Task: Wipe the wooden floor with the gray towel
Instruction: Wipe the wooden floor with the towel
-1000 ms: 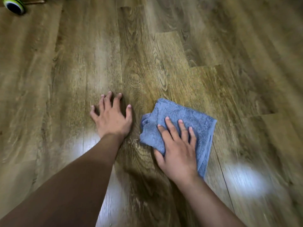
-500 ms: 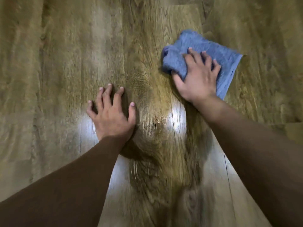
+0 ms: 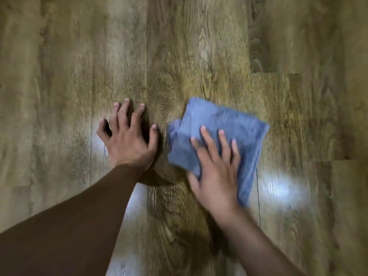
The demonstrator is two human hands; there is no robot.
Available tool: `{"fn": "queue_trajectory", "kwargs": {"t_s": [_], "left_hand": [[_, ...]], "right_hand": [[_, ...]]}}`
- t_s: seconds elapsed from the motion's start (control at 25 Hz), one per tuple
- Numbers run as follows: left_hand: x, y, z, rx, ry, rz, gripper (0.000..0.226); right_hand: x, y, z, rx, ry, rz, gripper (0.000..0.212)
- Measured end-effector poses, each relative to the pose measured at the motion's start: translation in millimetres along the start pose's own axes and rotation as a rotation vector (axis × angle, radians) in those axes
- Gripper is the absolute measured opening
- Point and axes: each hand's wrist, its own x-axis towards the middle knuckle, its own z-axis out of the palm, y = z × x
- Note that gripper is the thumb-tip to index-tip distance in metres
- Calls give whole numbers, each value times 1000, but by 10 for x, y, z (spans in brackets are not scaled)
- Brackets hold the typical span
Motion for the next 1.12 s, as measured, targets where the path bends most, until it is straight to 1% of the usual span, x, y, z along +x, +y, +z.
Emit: {"fn": "queue_trajectory", "kwargs": {"t_s": [0.08,0.16,0.28,0.36,0.44,0.56,0.68,0.72,0.8,0.88,1.04,1.12], "left_hand": [[4,-3,14,12,13,5,58],[7,-19,29,17,22,9,57],[2,-17,33,0,36,15,58],[3,-23,49,8,51,18,58],[5,-27,57,11,55,28,58],[3,-31,72,10,67,31,58],[11,-36,82,16,65,22,57],[8,-33,74,19,62,17,57],[1,-11,46,21,51,13,58],[4,4,28,32,48,14,59],[5,14,-1,18,30,9,56],[2,23,-10,16,30,3,53]], "right_hand": [[-465,-58,82,-33,-48,-59,75],[-571,-29,141,-71,-71,-88,79],[-283,51,66,-127,-78,-130,85],[66,141,6,-119,-41,-134,77],[564,236,-53,-93,5,-65,71],[1383,282,-108,-79,74,94,66],[1695,230,-91,-58,115,202,62],[1630,196,-76,-39,119,200,61],[1328,128,-69,7,115,134,61],[916,34,-72,32,76,73,64],[-36,-221,42,-2,1,57,72],[-375,-287,100,-21,-44,12,78]]}}
